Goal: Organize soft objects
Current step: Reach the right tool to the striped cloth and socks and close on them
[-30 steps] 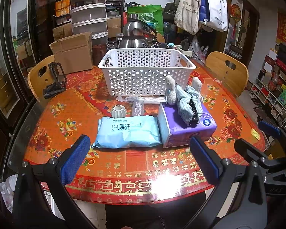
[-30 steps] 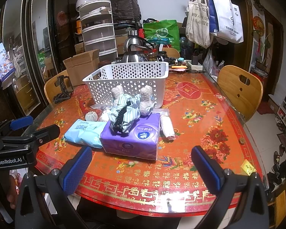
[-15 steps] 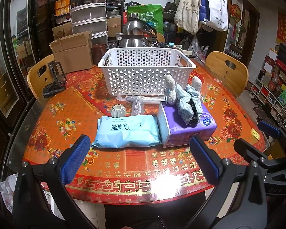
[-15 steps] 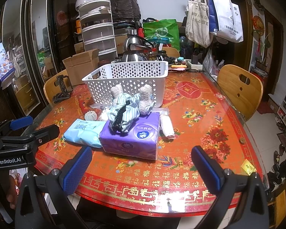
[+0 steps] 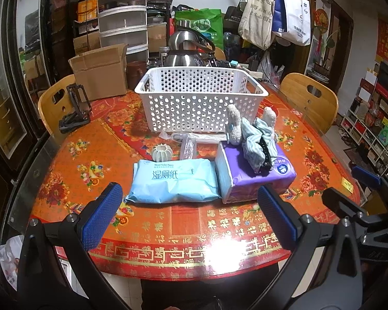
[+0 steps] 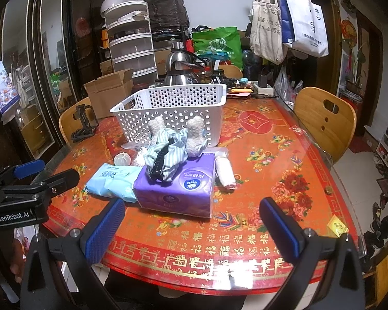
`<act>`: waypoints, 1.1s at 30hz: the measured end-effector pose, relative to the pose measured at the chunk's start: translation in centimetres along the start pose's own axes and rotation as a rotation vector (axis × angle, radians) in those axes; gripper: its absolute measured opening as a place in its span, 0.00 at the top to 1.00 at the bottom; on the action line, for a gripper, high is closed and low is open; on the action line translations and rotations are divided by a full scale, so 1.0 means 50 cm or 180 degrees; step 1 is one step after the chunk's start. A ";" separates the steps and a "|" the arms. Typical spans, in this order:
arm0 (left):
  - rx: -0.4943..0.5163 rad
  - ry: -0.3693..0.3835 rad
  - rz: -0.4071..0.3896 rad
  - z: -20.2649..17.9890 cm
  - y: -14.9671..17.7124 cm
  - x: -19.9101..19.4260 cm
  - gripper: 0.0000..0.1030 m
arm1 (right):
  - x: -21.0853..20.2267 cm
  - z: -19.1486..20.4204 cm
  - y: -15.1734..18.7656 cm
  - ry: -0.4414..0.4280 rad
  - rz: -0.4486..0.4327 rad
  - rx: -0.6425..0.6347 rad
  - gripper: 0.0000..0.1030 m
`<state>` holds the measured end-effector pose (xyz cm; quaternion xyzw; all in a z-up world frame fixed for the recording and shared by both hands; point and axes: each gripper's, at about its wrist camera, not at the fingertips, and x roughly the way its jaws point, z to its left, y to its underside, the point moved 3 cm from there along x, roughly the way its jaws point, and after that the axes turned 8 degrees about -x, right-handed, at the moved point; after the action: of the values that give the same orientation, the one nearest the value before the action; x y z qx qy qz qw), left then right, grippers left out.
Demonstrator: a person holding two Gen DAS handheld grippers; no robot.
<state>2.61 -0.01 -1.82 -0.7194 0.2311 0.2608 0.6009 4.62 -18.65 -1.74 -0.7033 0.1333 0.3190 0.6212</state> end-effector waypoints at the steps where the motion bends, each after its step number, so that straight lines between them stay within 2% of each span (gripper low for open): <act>1: 0.0002 -0.0007 -0.0020 0.000 -0.001 0.000 0.00 | -0.001 -0.003 -0.001 0.0007 -0.0025 0.0003 0.00; 5: -0.0012 -0.0002 -0.0121 0.003 -0.010 0.000 0.00 | -0.006 -0.021 -0.013 -0.0087 -0.0219 0.0028 0.00; 7: -0.0063 0.0033 -0.0118 0.009 -0.016 0.008 0.00 | 0.004 -0.033 -0.020 -0.0051 -0.0263 0.0018 0.00; 9: -0.0110 0.0165 -0.0113 0.015 -0.022 0.018 0.00 | 0.029 -0.044 -0.022 0.0023 -0.0140 -0.0048 0.00; 11: -0.0140 0.0217 -0.0155 0.022 -0.033 0.032 0.00 | 0.053 -0.052 -0.021 -0.0107 -0.0013 -0.0026 0.00; 14: -0.0199 0.0216 -0.0188 0.034 -0.049 0.055 0.00 | 0.067 -0.064 -0.023 -0.0262 0.0001 0.0040 0.00; 17: -0.0178 0.0125 -0.0135 0.041 -0.061 0.079 0.00 | 0.068 -0.076 -0.035 -0.0062 -0.0147 0.0060 0.00; 18: -0.0106 0.0010 -0.0170 0.040 -0.065 0.085 0.00 | 0.068 -0.079 -0.041 0.0004 -0.0237 0.0051 0.00; 19: -0.0071 -0.0100 -0.0216 0.041 -0.071 0.088 0.00 | 0.075 -0.079 -0.044 -0.0043 -0.0217 0.0037 0.00; 20: -0.0079 -0.0094 -0.0233 0.042 -0.076 0.092 0.00 | 0.089 -0.080 -0.049 -0.0268 -0.0112 0.0056 0.00; 22: -0.0153 0.0110 -0.0219 0.044 -0.092 0.104 0.00 | 0.105 -0.090 -0.056 -0.0478 -0.0065 0.0201 0.00; 25: -0.0171 0.0105 -0.0200 0.041 -0.114 0.129 0.00 | 0.127 -0.111 -0.071 -0.0185 -0.0061 0.0226 0.00; 26: -0.0175 0.0111 -0.0189 0.040 -0.120 0.138 0.00 | 0.133 -0.112 -0.074 -0.0168 -0.0064 0.0230 0.00; 30: -0.0178 0.0281 -0.0092 0.024 -0.139 0.177 0.00 | 0.159 -0.112 -0.096 -0.0255 -0.0077 0.0164 0.01; 33: -0.0140 0.0396 -0.0072 0.008 -0.151 0.199 0.04 | 0.168 -0.106 -0.113 -0.0369 -0.0160 0.0070 0.09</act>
<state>14.99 1.46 -2.74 -0.7498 0.2541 0.2137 0.5723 15.83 -20.89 -2.30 -0.6799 0.0828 0.3420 0.6434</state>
